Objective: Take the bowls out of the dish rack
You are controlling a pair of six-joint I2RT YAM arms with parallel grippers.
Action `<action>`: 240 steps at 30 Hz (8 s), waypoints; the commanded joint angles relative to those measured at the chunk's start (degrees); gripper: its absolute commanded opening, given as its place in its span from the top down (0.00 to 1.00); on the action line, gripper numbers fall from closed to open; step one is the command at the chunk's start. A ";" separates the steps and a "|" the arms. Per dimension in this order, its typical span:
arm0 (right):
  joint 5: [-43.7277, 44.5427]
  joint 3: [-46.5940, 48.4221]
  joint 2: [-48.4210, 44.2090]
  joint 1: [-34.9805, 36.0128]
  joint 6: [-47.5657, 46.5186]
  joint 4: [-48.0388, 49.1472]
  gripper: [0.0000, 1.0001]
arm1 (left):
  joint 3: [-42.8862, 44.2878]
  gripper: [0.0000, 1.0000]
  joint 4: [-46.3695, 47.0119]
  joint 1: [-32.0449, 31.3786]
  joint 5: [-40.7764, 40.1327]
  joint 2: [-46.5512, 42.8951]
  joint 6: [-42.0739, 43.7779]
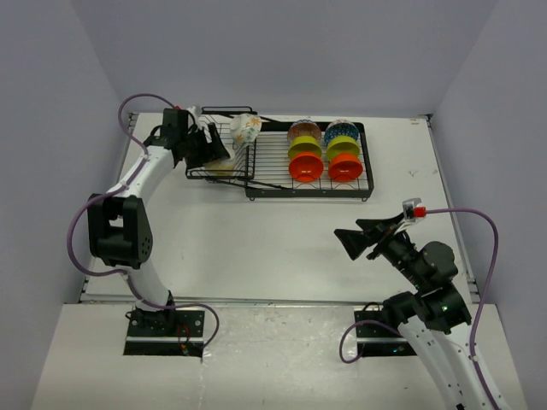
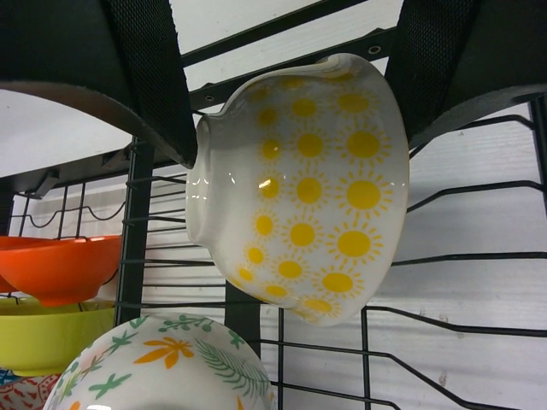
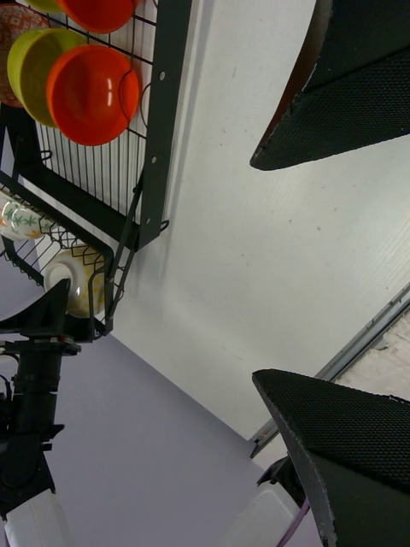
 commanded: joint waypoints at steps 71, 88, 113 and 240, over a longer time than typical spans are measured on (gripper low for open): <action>-1.01 -0.20 0.19 0.27 -0.83 1.36 0.01 | -9.42 1.00 29.48 -1.54 10.28 -16.82 -13.62; -1.00 -0.46 -0.25 0.27 -1.10 1.45 0.01 | -4.82 1.00 -6.46 -1.54 -48.24 -25.08 -14.05; -1.80 -1.16 -0.25 0.27 -1.01 2.15 0.01 | -27.08 1.00 -9.89 -1.27 -56.79 -9.78 -29.01; -35.02 100.61 138.61 2.03 39.24 46.70 0.41 | -37.19 0.00 -6.11 -1.45 -30.86 -87.41 -0.08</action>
